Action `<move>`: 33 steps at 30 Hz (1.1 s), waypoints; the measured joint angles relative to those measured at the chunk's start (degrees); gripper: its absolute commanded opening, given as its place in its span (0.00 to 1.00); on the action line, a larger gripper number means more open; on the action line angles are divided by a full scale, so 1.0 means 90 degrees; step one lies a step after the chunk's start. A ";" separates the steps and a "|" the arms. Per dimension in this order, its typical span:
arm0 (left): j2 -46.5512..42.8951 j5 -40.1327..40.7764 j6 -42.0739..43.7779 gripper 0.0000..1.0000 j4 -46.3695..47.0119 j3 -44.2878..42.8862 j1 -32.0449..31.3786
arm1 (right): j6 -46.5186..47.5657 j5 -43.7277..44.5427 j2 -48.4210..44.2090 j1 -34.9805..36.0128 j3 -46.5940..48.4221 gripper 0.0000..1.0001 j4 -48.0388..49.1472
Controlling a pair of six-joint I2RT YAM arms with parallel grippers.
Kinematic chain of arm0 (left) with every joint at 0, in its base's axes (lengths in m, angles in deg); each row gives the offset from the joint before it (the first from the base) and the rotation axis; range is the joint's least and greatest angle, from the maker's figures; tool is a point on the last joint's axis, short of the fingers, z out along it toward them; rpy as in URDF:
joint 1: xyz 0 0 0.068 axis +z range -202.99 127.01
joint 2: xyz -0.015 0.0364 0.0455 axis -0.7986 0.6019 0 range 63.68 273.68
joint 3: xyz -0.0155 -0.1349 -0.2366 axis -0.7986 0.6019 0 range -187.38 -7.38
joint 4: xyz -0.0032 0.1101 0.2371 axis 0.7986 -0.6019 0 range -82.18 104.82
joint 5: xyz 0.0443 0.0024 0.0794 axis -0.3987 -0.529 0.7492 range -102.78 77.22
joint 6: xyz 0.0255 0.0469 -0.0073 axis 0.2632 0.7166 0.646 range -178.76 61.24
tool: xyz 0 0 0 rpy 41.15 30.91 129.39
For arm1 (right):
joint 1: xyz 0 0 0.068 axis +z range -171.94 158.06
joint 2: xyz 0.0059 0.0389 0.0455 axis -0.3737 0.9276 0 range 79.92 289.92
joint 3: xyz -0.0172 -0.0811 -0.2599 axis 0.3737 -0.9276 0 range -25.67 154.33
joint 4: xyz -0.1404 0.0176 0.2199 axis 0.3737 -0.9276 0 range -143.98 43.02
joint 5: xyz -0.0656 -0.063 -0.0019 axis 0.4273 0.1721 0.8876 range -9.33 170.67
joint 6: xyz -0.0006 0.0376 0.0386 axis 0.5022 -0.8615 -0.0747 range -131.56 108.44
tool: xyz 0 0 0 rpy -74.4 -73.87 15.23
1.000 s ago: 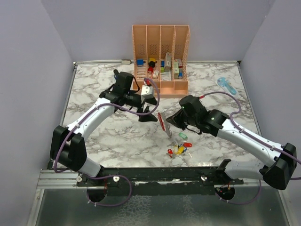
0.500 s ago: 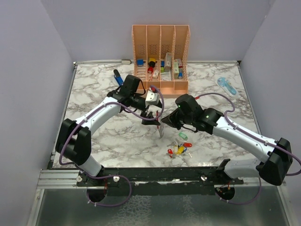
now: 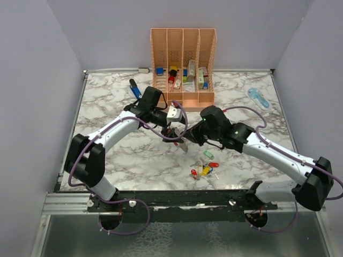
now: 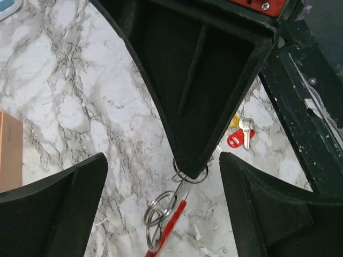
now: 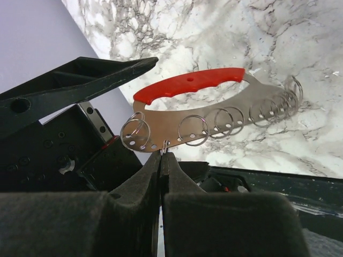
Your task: Put the keys on the keyring
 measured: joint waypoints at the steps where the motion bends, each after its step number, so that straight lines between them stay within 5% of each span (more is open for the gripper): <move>1: 0.0002 0.0000 -0.0027 0.82 0.0041 0.0000 -0.0017 | 0.0000 0.0000 0.0000 0.0000 0.0000 0.01 0.0000; 9: 0.0002 0.0000 -0.0126 0.56 0.0214 0.0078 -0.0061 | -0.0250 -0.0010 -0.0126 0.0000 -0.0056 0.01 0.0175; 33: 0.0002 -0.0044 -0.0202 0.18 0.0228 0.0255 -0.0063 | -0.1056 0.0022 -0.0738 -0.0029 -0.0809 0.01 0.0274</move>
